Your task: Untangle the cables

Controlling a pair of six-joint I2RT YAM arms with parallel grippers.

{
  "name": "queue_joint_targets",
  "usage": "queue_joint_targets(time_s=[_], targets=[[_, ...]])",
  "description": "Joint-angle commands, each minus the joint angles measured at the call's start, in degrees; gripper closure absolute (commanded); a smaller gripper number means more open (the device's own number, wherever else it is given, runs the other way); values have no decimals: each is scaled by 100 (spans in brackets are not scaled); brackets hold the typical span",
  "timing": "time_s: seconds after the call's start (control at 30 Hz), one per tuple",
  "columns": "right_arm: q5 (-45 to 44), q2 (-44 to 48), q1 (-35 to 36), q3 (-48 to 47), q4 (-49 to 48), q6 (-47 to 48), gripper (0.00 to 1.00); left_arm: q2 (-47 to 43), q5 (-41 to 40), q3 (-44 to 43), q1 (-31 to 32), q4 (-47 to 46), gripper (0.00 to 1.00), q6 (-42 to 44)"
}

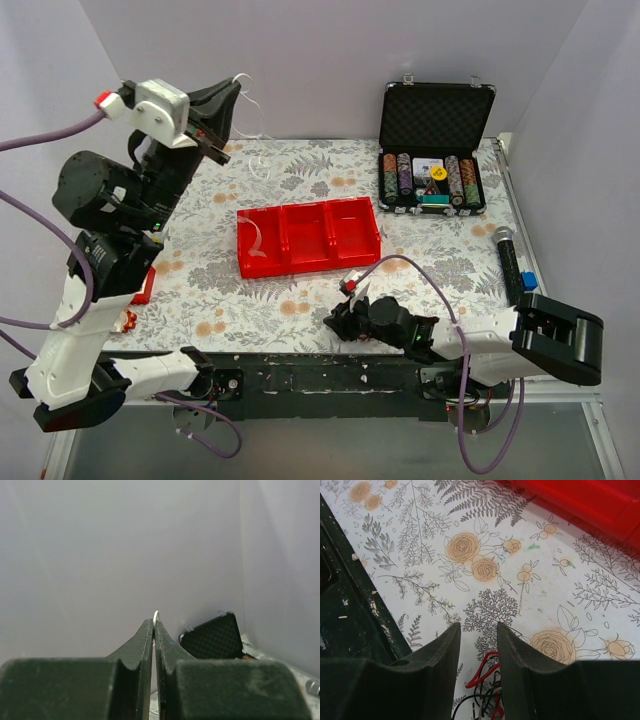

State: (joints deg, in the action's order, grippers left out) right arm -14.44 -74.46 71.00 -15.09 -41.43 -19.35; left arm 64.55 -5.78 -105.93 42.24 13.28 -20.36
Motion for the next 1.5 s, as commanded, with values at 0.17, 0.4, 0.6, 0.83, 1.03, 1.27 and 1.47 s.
queue_joint_targets(time_s=[0.17,0.4,0.6,0.83,1.03,1.27,1.47], targets=[[-147,862,10,-90,495,221,57,-523,-336,1056,4,-220,100,173],[-296,1222,1,6,689,248,58,-690,-362,1558,4,-352,100,243],[-376,1337,10,94,733,195,58,-672,-432,1838,-5,-370,100,261],[-420,1399,1,94,733,186,58,-927,-942,3006,-14,-870,100,550],[-463,1600,1,138,899,204,58,-1138,-986,3860,-128,-1213,100,691],[-490,1864,10,182,1075,160,59,-910,-916,3440,-365,-1784,100,1025],[-534,1952,10,173,1172,151,59,-734,-846,2806,-418,-2100,100,1096]])
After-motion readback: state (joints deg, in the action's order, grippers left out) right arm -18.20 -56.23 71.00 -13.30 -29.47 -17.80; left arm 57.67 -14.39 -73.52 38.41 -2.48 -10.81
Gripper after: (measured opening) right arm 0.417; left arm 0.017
